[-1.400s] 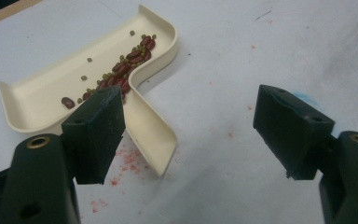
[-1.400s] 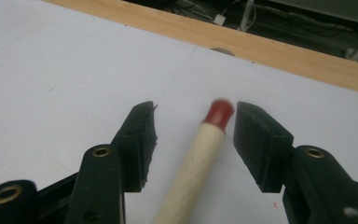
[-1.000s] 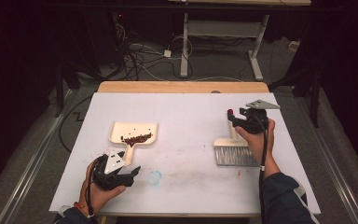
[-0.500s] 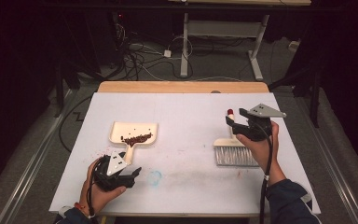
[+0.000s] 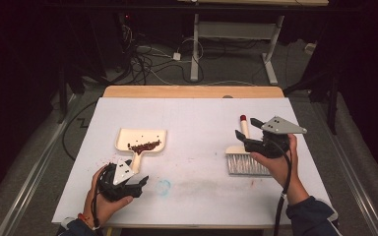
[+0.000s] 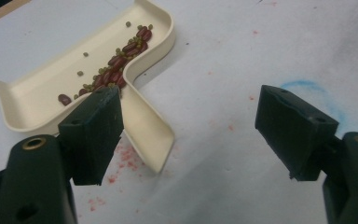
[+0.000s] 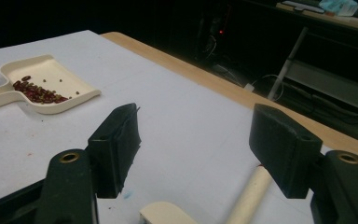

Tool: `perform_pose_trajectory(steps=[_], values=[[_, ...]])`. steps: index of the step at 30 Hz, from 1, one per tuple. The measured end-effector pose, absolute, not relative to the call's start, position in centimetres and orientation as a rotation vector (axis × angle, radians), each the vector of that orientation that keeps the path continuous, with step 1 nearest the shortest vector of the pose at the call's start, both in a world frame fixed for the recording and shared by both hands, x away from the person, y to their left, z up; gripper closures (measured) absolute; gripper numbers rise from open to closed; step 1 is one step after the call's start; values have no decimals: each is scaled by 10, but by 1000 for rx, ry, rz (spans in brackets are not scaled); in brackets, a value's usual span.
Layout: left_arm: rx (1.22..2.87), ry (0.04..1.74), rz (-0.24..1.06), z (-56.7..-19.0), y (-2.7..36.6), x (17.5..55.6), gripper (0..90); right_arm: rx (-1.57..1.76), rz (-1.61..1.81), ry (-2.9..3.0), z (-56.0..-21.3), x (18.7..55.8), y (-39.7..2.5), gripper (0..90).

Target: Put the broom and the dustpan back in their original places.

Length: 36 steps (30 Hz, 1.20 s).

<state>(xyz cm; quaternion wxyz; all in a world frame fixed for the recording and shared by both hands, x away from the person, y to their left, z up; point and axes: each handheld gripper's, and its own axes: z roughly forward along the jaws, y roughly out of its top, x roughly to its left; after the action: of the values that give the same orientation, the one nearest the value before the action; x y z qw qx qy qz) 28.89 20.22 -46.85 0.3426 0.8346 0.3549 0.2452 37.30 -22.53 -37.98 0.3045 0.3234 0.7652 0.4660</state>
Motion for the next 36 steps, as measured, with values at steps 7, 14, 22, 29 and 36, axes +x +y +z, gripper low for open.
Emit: perform_pose_trajectory(steps=[7, 14, 22, 29, 36], values=[[2159, 908, 651, -468, 201, 288, 234, 844, 1237, 2019, -380, 363, -232, 308], [2153, 908, 660, -466, 203, 287, 234, 805, 1226, 2019, -383, 353, -236, 279], [2138, 906, 681, -463, 205, 286, 234, 773, 1213, 2031, -386, 341, -236, 271], [2134, 895, 681, -462, 206, 286, 234, 764, 1200, 2014, -390, 331, -239, 256], [2140, 868, 702, -462, 205, 286, 233, 755, 1176, 2010, -394, 322, -244, 247]])
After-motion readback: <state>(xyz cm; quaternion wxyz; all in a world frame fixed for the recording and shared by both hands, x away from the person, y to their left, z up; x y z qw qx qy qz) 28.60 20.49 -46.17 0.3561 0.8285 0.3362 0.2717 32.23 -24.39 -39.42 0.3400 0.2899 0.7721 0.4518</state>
